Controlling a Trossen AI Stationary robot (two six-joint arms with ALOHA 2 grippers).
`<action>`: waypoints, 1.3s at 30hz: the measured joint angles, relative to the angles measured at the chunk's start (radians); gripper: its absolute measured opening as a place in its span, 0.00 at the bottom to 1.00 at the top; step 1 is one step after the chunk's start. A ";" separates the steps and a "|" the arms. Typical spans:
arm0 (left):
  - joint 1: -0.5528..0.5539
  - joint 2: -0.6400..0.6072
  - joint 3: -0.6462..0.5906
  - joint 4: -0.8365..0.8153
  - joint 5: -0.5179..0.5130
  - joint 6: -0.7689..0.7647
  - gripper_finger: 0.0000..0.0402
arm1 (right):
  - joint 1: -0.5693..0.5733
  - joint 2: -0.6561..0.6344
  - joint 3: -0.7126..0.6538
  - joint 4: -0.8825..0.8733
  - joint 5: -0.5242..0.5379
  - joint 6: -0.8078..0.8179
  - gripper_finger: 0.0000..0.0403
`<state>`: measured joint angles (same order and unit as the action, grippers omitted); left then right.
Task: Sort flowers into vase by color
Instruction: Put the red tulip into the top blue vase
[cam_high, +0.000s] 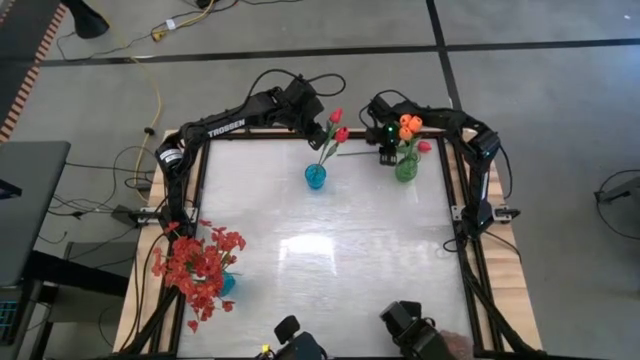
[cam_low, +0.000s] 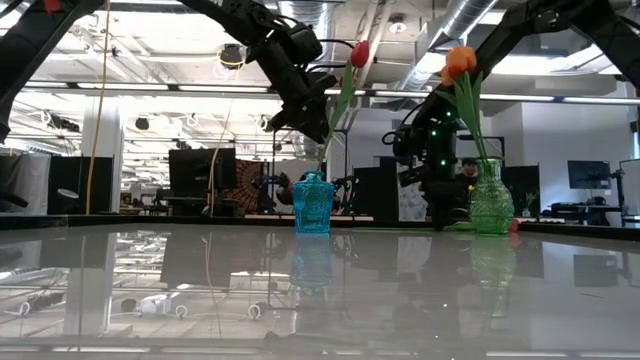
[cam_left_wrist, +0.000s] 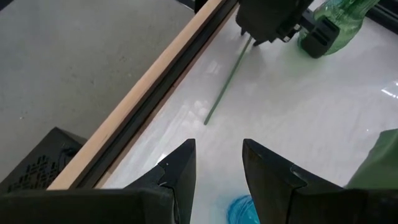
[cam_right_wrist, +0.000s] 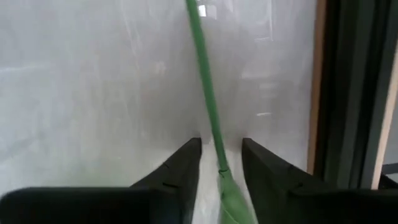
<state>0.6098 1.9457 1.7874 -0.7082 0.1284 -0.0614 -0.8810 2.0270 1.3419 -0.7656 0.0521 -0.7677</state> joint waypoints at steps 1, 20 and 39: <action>0.000 0.000 0.000 -0.001 0.000 0.000 0.29 | 0.000 0.000 -0.001 -0.001 0.000 -0.012 0.36; 0.000 0.000 0.000 -0.001 0.001 -0.013 0.29 | 0.037 -0.121 -0.011 0.016 0.083 -0.133 0.04; 0.000 0.000 0.000 0.000 0.001 0.005 0.29 | 0.043 -0.408 -0.006 0.484 0.255 -0.232 0.05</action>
<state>0.6102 1.9457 1.7874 -0.7086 0.1291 -0.0566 -0.8375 1.6193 1.3361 -0.2813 0.3072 -0.9993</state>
